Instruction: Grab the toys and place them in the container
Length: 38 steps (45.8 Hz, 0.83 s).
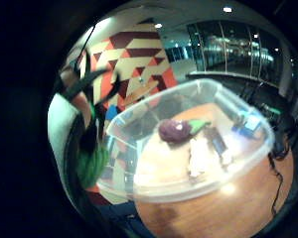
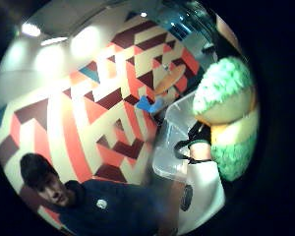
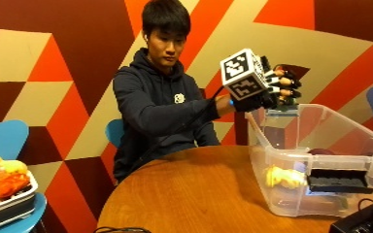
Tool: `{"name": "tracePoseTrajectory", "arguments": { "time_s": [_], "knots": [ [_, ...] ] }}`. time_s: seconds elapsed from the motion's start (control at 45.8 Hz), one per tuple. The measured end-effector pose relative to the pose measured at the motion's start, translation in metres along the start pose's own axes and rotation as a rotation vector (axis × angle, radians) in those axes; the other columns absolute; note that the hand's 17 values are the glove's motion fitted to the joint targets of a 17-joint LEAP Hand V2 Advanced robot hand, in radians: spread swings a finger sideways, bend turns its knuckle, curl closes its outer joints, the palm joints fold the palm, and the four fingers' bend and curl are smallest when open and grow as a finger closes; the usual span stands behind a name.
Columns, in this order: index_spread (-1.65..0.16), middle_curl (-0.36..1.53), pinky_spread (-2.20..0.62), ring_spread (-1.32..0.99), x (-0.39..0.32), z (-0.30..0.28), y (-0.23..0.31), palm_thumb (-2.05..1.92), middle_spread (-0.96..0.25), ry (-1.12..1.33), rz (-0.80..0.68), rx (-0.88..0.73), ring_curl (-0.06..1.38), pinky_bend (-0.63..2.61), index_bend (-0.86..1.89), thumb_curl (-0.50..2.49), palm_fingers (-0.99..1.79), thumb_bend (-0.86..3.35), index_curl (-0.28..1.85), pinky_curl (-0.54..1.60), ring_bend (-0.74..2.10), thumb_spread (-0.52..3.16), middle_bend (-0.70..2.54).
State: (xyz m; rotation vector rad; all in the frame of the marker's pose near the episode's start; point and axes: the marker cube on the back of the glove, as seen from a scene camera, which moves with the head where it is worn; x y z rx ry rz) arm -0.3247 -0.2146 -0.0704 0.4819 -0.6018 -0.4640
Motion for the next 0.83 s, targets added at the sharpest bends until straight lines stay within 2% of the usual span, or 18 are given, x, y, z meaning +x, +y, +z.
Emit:
{"name": "tracePoseTrajectory", "arguments": {
  "time_s": [0.044, 0.066, 0.087, 0.109, 0.153, 0.262, 0.415, 0.831],
  "knots": [
    [-0.39, 0.87, -0.4, -0.35, 0.011, 0.014, -0.001, 0.77, -0.25, -0.008, 0.035, -0.088, 0.67, 1.25, 0.46, 0.94, 0.33, 0.11, 0.75, 0.66, 1.29, 0.68, 0.81],
    [-0.38, 0.86, -0.4, -0.34, 0.017, 0.019, -0.002, 0.76, -0.24, -0.009, 0.05, -0.13, 0.67, 1.27, 0.43, 0.94, 0.32, 0.11, 0.75, 0.65, 1.3, 0.69, 0.79],
    [-0.36, 0.82, -0.34, -0.31, 0.023, 0.023, -0.003, 0.7, -0.22, -0.005, 0.063, -0.166, 0.63, 1.19, 0.4, 0.9, -0.02, 0.1, 0.72, 0.62, 1.16, 0.84, 0.69],
    [-0.35, 0.8, -0.28, -0.27, 0.03, 0.025, -0.003, 0.65, -0.2, 0.002, 0.072, -0.193, 0.63, 1.17, 0.42, 0.88, -0.23, 0.06, 0.73, 0.65, 1.07, 0.88, 0.64],
    [-0.34, 0.75, -0.21, -0.22, 0.038, 0.028, -0.003, 0.59, -0.16, 0.031, 0.074, -0.224, 0.58, 1.09, 0.39, 0.83, -0.39, 0.03, 0.69, 0.61, 0.88, 0.95, 0.54],
    [-0.32, 0.67, -0.12, -0.15, 0.04, 0.021, 0.0, 0.53, -0.1, 0.107, 0.027, -0.219, 0.44, 0.93, 0.3, 0.76, -0.29, 0.0, 0.6, 0.5, 0.6, 1.09, 0.42],
    [-0.29, 0.61, -0.05, -0.1, 0.037, -0.019, 0.007, 0.49, -0.06, 0.114, 0.007, -0.129, 0.36, 0.76, 0.3, 0.68, -0.13, -0.01, 0.57, 0.42, 0.42, 1.22, 0.34],
    [-0.25, 0.57, 0.0, -0.08, 0.074, -0.147, 0.07, 0.47, -0.05, 0.298, 0.047, 0.023, 0.31, 0.56, 0.3, 0.54, 0.08, 0.0, 0.56, 0.34, 0.32, 1.4, 0.37]
  ]
}}
